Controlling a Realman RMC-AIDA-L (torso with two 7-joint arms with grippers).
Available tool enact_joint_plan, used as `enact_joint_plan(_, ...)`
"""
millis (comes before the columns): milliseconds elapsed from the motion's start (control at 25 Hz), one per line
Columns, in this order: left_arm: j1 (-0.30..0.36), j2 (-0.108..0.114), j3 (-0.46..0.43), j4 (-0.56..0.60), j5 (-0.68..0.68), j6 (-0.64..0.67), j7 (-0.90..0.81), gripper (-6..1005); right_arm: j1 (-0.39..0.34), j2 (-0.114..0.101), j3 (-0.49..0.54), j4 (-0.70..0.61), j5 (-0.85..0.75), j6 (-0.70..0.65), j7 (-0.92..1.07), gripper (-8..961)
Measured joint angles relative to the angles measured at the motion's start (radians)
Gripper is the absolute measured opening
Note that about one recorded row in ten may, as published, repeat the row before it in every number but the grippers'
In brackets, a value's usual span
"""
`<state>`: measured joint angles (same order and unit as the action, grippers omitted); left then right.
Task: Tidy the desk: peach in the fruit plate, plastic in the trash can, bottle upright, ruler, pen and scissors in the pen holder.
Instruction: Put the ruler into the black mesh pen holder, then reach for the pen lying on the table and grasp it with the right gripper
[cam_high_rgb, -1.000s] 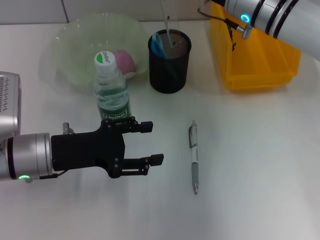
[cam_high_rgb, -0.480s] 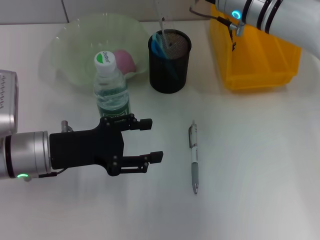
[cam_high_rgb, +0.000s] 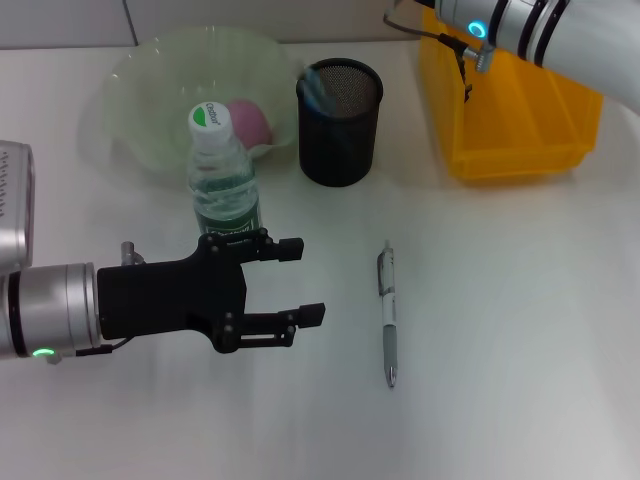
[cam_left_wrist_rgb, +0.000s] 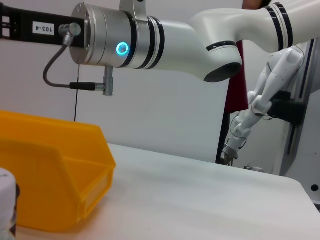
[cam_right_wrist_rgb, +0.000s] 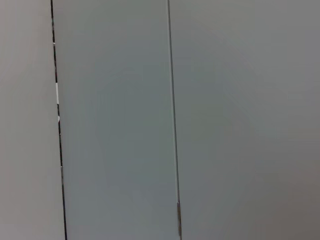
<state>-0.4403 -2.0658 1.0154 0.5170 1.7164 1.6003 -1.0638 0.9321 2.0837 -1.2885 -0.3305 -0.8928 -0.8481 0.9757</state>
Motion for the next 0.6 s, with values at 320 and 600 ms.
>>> enact_joint_plan(320, 0.0, 0.0, -0.01, 0.0, 0.0, 0.018, -0.001, 773, -0.082, -0.014, -0.032, -0.157, -0.189, -0.011, 0.244, 520)
enact_joint_plan(600, 0.003, 0.001, -0.016, 0.0, 0.0, 0.024, -0.012, 773, -0.264, -0.015, 0.002, -0.634, -0.901, -0.154, 0.886, 622)
